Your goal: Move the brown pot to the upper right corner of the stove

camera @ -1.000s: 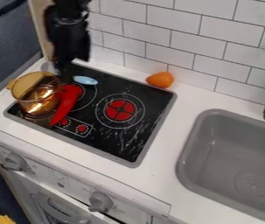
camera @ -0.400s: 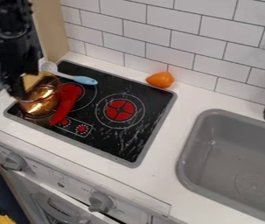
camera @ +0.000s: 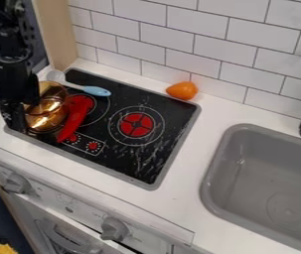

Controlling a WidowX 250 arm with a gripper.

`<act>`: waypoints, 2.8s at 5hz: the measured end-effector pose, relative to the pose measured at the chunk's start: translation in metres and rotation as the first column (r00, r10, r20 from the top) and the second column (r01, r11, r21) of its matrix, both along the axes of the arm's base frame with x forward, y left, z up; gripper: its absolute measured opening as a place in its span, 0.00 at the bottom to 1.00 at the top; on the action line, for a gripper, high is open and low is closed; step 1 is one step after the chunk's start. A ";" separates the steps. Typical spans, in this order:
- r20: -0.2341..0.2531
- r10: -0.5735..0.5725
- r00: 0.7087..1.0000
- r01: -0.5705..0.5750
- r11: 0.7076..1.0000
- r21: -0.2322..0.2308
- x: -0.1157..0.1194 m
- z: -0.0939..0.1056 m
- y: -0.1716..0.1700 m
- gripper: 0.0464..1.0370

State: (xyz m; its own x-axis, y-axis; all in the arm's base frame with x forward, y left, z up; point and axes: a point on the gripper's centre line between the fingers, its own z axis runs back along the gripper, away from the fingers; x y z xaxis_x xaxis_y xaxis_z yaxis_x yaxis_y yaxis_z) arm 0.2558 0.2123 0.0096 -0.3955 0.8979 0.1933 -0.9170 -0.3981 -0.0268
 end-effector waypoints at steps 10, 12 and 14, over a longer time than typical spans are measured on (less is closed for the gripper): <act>0.279 -0.480 0.832 0.503 0.864 -0.015 0.072 0.060 -0.164 0.03; 0.175 -0.573 0.800 0.589 0.807 -0.050 0.090 0.006 -0.201 0.03; 0.096 -0.595 0.798 0.600 0.799 -0.028 0.093 -0.017 -0.204 0.03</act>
State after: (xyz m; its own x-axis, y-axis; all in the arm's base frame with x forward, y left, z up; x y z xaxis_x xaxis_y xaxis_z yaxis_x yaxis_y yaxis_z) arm 0.3486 0.0082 -0.0077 0.2118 0.9688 0.1286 -0.9687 0.2256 -0.1037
